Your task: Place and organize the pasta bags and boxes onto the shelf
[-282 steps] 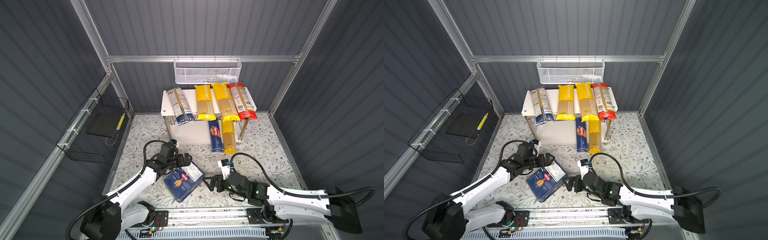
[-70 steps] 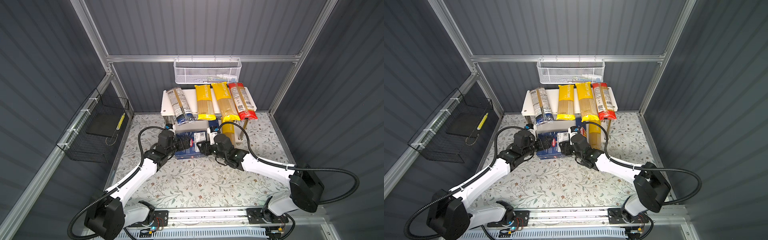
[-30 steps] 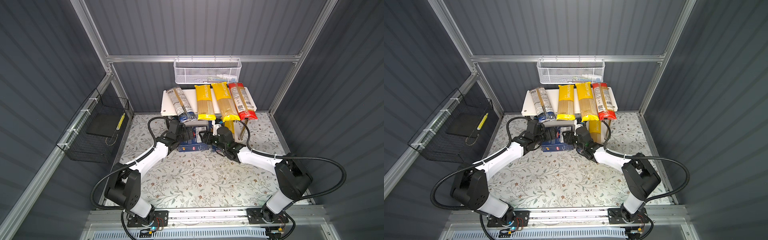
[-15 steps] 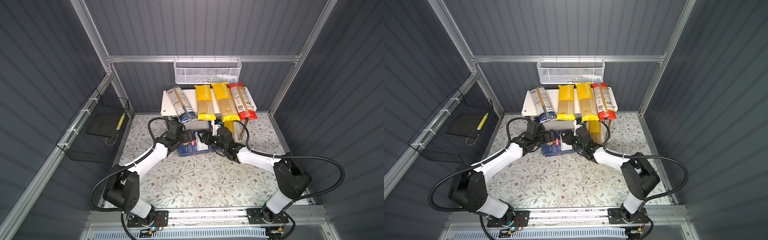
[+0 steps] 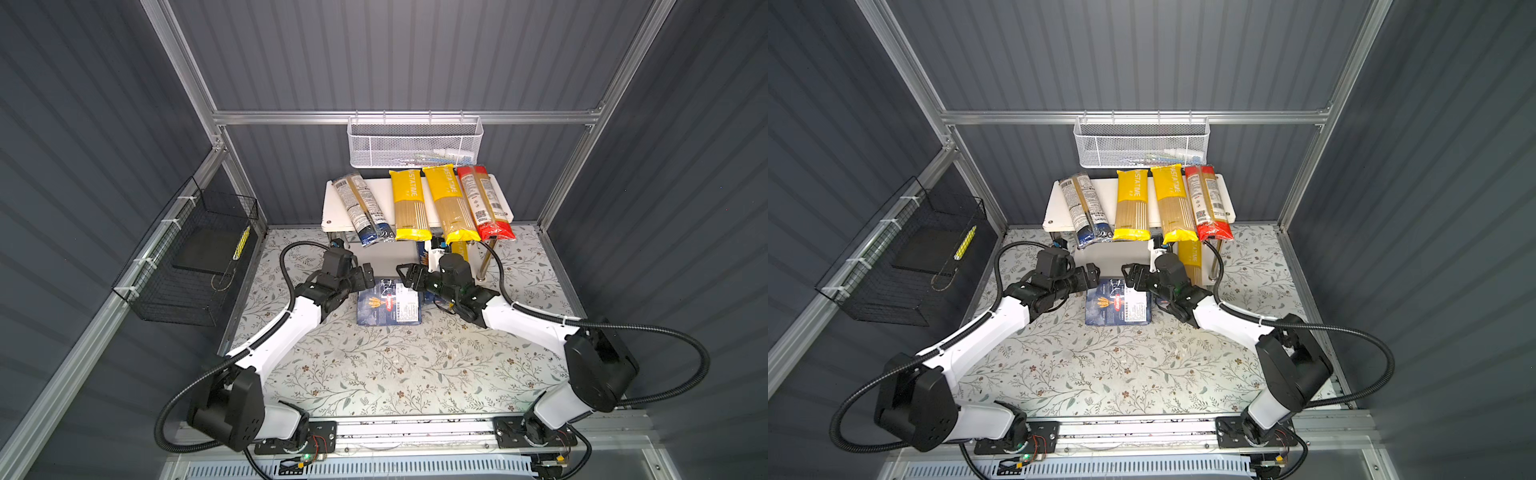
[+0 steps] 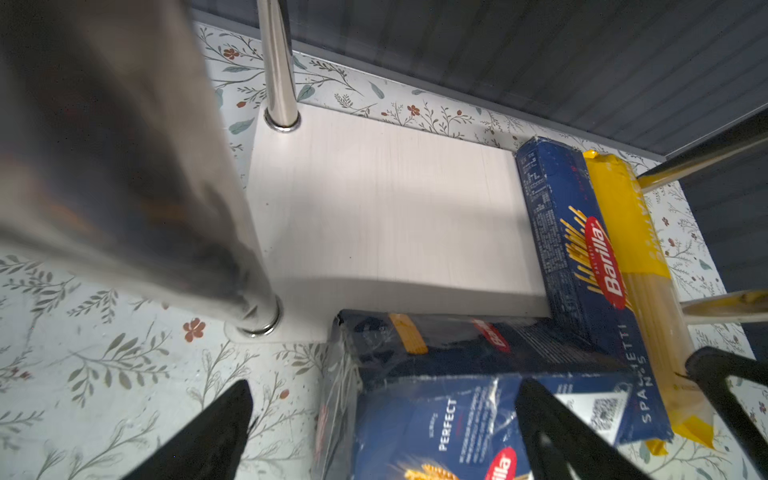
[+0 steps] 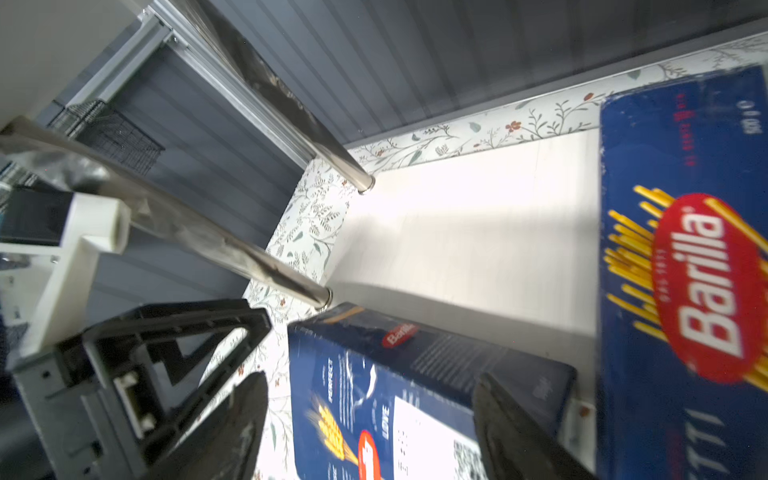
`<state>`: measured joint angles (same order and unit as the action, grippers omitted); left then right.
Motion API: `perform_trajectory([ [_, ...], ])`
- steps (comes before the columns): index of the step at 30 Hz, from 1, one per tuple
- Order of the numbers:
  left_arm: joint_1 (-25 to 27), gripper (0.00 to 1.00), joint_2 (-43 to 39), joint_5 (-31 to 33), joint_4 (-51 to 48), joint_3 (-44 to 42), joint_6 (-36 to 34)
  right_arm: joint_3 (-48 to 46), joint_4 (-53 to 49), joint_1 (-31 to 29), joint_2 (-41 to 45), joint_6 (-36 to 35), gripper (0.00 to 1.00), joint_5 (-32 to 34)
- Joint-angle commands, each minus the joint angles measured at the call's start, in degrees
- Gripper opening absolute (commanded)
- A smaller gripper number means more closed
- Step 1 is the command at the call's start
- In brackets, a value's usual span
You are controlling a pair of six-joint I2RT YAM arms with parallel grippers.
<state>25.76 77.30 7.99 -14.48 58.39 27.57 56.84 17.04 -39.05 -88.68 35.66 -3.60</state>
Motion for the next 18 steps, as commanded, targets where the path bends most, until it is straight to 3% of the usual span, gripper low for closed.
perform_trajectory([
  [1,-0.18,1.00,-4.90,0.92,-4.89,-2.48,-0.35,-3.05,-7.49,-0.37,4.74,-3.34,0.80,-0.19],
  [5,-0.18,0.99,-11.40,-1.18,-4.29,-9.45,1.57,-8.10,-10.30,-0.74,10.13,-3.91,0.81,-0.26],
  [10,-0.23,1.00,-18.64,-7.54,4.08,-20.31,2.93,-13.70,-10.97,-3.19,15.25,-2.89,0.81,-0.46],
  [18,-0.16,1.00,-16.78,-14.14,12.14,-26.59,2.84,-17.24,-7.35,-5.69,12.37,-2.58,0.80,-1.93],
])
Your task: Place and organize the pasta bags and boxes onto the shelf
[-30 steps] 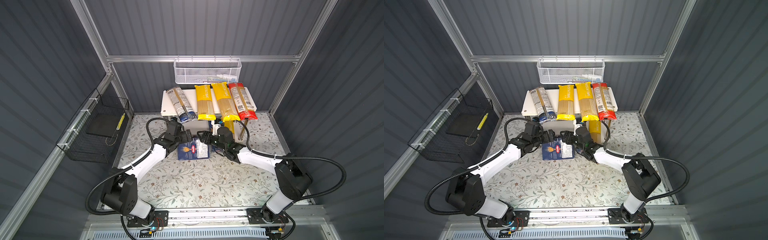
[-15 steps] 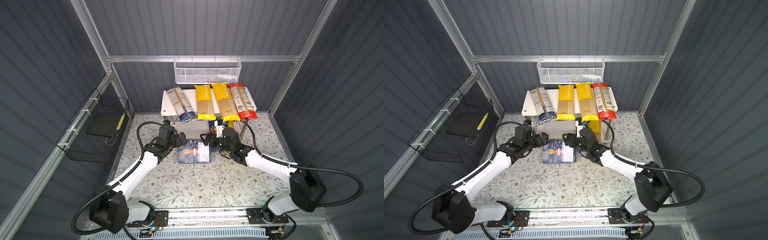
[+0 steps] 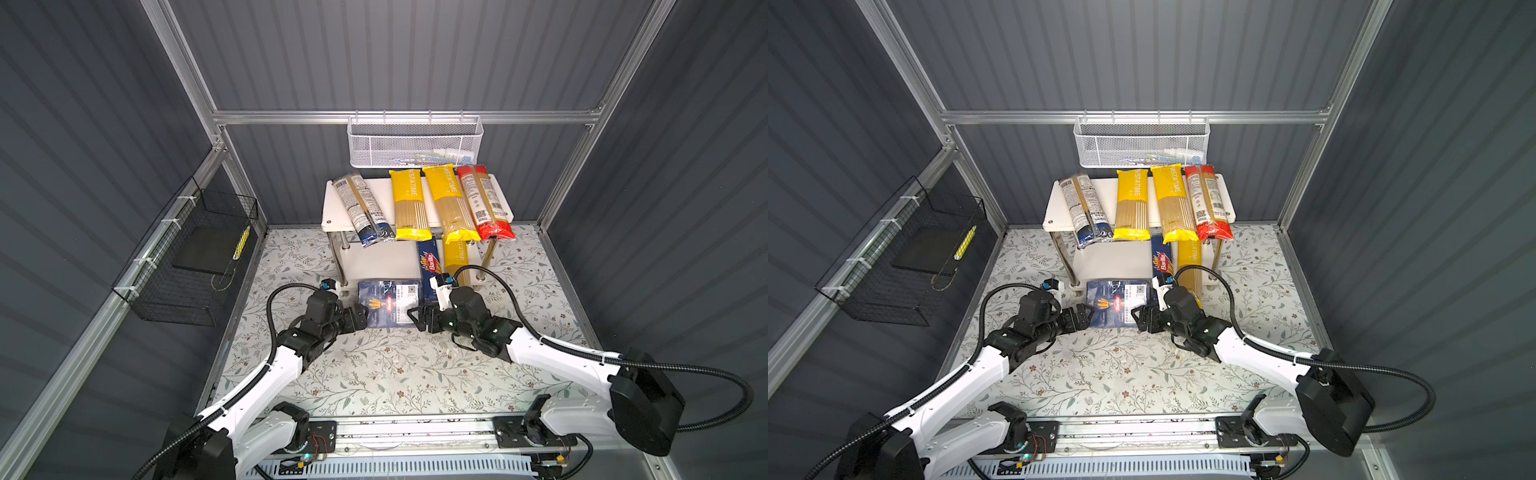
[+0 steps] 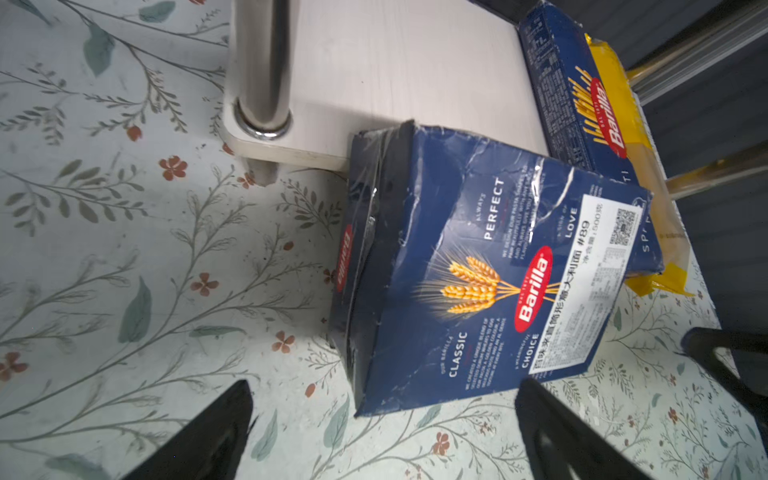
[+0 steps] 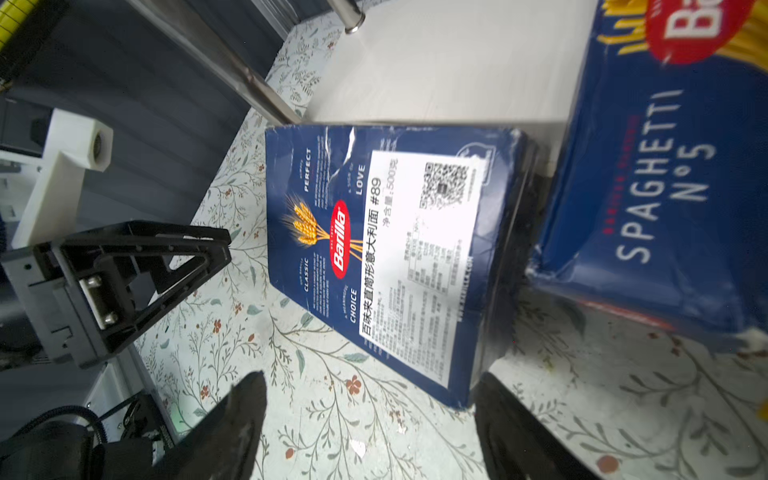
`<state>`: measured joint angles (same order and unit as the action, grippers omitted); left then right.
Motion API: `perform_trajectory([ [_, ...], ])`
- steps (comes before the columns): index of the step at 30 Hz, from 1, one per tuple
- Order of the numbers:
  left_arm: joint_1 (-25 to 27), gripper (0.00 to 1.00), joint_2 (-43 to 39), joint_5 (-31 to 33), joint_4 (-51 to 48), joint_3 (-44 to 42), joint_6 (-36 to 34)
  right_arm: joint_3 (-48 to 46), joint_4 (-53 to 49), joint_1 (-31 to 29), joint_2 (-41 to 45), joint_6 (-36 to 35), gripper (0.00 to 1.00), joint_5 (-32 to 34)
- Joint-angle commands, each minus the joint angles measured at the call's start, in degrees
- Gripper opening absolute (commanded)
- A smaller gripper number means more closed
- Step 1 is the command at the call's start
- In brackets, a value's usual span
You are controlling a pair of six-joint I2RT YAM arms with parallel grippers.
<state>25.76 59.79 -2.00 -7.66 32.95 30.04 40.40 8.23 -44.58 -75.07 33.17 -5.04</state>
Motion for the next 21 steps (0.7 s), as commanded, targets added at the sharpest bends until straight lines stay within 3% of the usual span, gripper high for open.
perform_trajectory([
  [1,-0.19,0.99,0.90,-4.47,6.08,-1.68,0.37,-1.14,2.21,-0.16,-1.89,0.25,0.80,-0.21],
  [11,-0.09,1.00,1.78,-4.86,10.64,-5.10,-1.05,-1.38,5.79,-0.55,-7.73,1.07,0.79,-0.15],
  [21,0.06,1.00,6.12,-9.26,16.09,-6.46,-1.15,-1.28,9.61,-0.86,-11.60,1.88,0.77,-1.00],
])
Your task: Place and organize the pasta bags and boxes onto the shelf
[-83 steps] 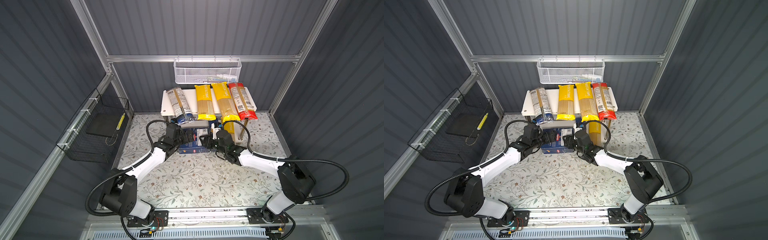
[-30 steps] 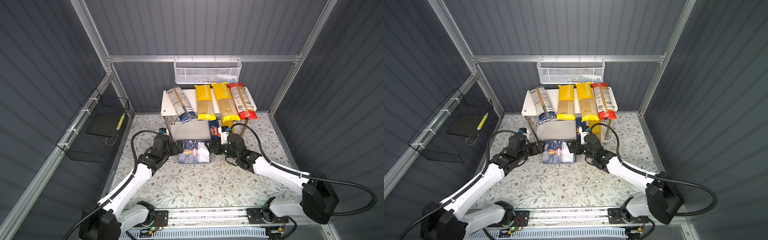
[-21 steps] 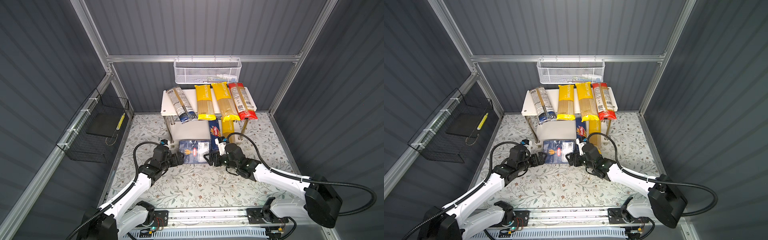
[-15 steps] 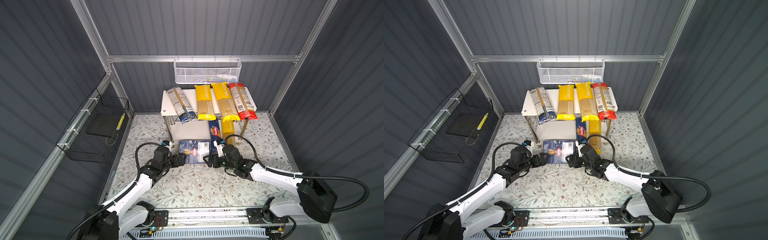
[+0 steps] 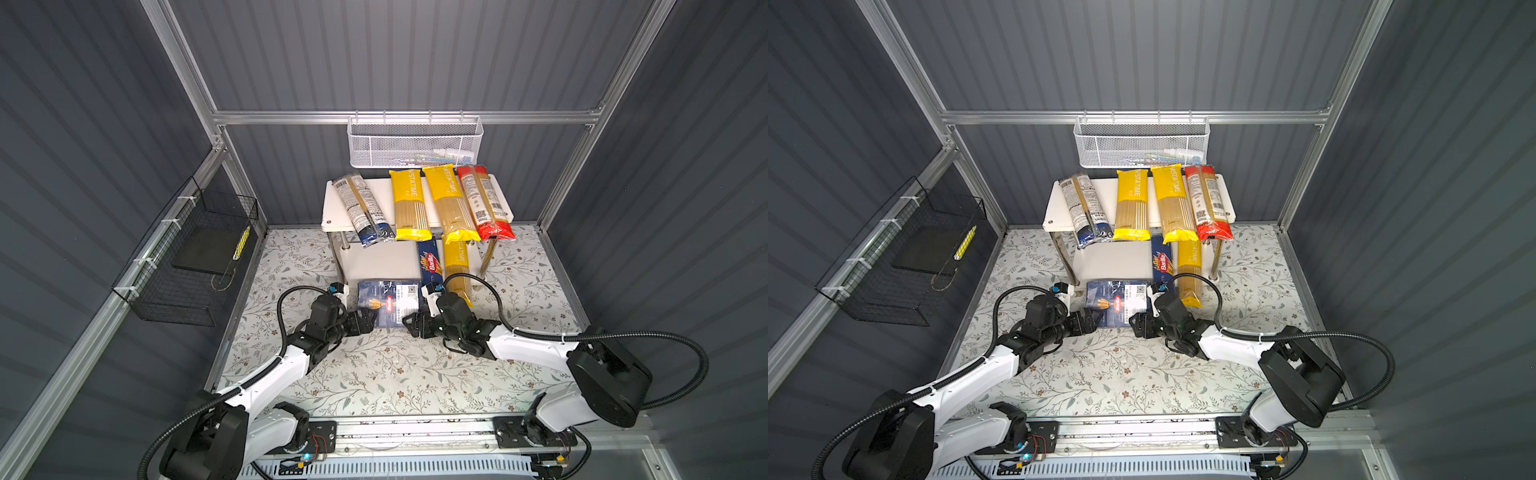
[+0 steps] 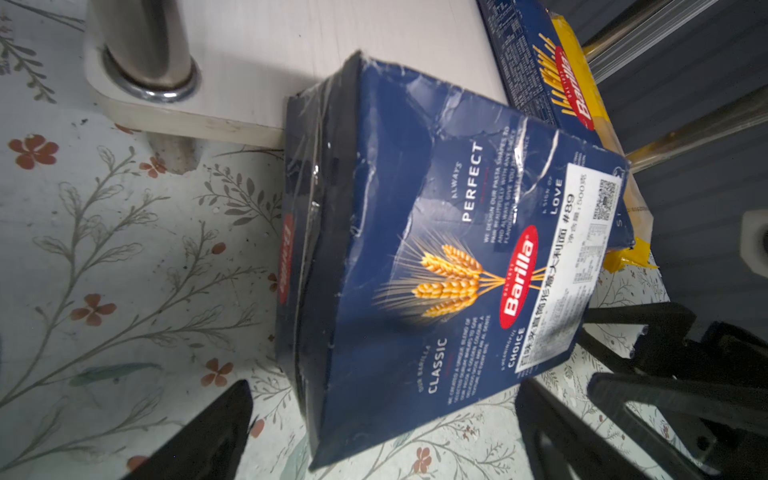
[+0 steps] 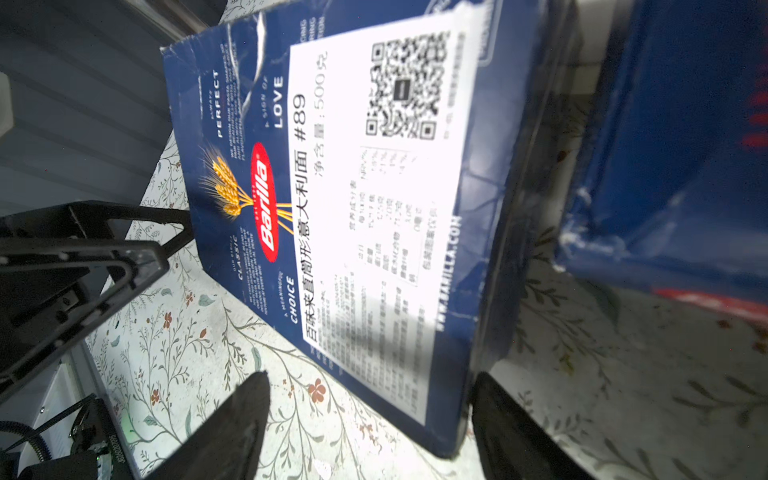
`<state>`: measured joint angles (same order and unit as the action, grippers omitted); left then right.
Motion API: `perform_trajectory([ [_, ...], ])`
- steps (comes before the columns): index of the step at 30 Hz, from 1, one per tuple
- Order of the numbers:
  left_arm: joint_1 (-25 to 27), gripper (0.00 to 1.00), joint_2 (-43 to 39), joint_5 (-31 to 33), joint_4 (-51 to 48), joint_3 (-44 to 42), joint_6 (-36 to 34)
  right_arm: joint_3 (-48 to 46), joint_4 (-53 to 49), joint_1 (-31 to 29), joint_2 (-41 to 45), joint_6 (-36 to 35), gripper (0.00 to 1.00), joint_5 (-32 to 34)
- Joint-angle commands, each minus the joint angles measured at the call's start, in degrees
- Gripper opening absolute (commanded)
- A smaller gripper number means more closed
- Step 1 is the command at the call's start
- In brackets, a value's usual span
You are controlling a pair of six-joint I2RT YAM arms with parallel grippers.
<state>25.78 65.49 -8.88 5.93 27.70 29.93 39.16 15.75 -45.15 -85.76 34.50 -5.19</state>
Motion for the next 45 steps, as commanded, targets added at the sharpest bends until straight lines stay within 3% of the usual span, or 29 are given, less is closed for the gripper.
perform_trajectory([
  [1,0.05,1.00,0.54,-2.60,3.04,-1.47,-0.74,0.23,2.16,-0.28,-1.44,0.56,0.77,-1.02],
  [17,1.77,0.99,5.62,-5.66,10.15,-1.57,3.07,1.64,7.20,-0.95,-5.16,2.72,0.73,-2.18],
  [33,3.65,1.00,-3.61,-8.52,7.92,1.36,5.31,7.61,5.38,-3.61,-3.80,1.53,0.71,-2.11],
  [45,3.84,1.00,-4.17,-8.53,5.35,4.72,3.29,13.34,1.06,-3.91,-0.40,-1.92,0.71,-0.44],
])
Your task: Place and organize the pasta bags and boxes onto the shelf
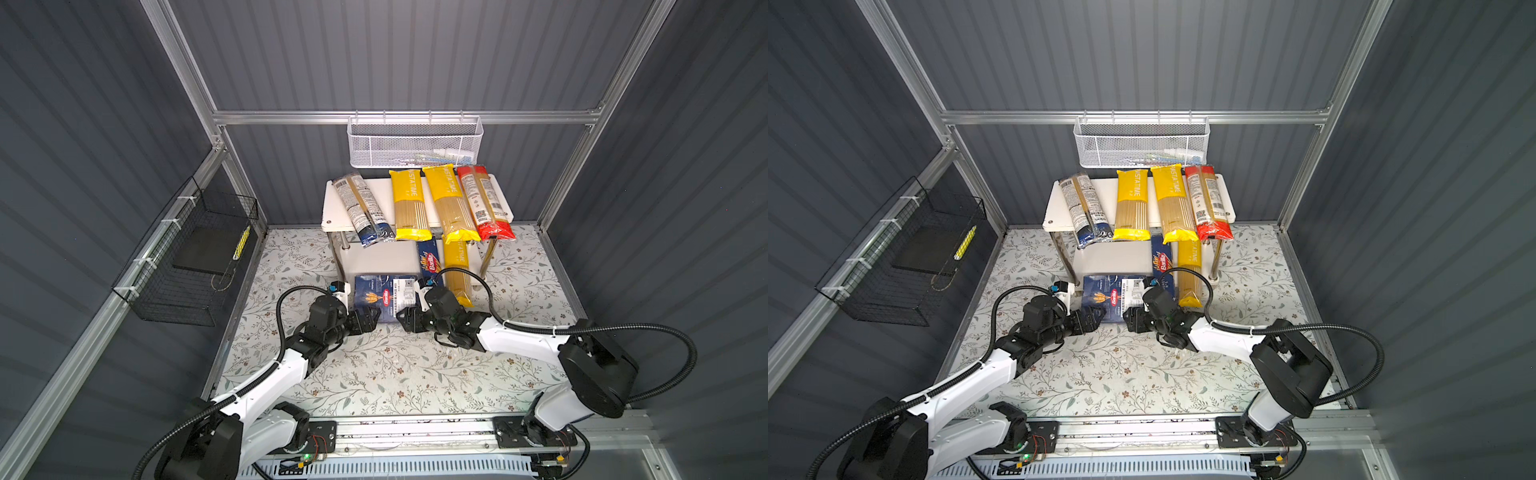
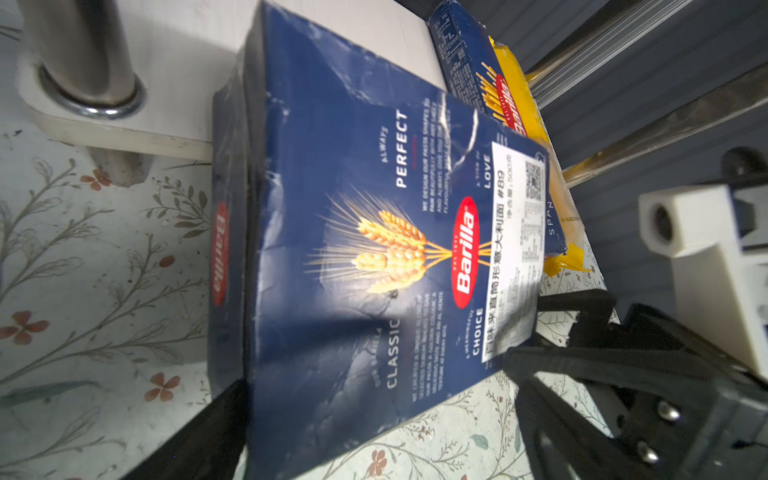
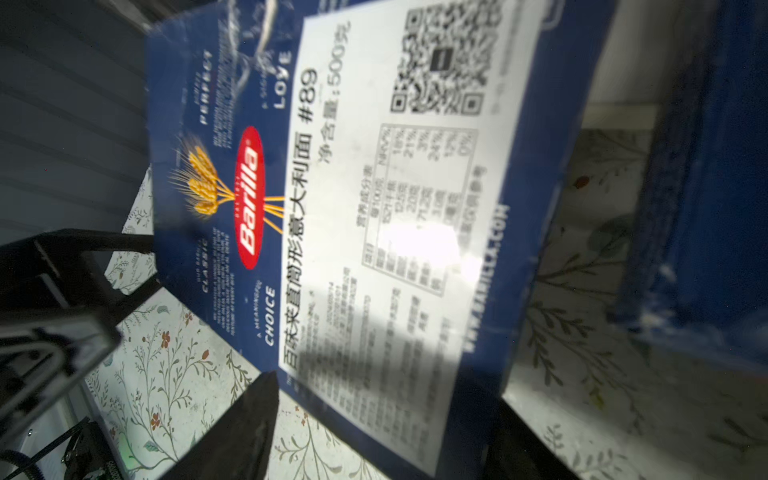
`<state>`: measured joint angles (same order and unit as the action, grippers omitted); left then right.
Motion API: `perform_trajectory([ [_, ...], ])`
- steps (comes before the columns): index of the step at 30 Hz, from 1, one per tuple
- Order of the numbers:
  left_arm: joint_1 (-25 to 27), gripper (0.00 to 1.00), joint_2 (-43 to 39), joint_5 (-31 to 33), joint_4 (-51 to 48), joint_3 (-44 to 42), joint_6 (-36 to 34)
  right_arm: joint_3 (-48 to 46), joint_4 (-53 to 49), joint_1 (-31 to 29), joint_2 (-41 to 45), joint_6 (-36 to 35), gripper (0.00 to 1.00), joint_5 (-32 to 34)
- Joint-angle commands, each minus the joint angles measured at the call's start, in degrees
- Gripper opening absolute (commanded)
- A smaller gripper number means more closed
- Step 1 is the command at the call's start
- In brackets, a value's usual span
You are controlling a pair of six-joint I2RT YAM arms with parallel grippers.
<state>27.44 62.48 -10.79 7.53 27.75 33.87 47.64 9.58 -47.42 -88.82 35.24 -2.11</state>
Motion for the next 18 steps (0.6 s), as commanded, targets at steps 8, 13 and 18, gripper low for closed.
perform_trajectory([
  [8,2.18,1.00,-0.84,-6.08,3.53,8.90,-2.00,5.91,8.11,-1.62,3.70,-3.26,0.71,-2.34],
  [13,2.18,0.99,0.69,-6.62,2.76,12.96,-3.24,8.63,6.39,-1.62,2.97,-5.07,0.71,-1.70],
  [18,2.18,1.00,2.32,-5.31,0.69,16.37,-6.39,10.85,5.69,-1.45,1.58,-6.45,0.71,-0.83],
])
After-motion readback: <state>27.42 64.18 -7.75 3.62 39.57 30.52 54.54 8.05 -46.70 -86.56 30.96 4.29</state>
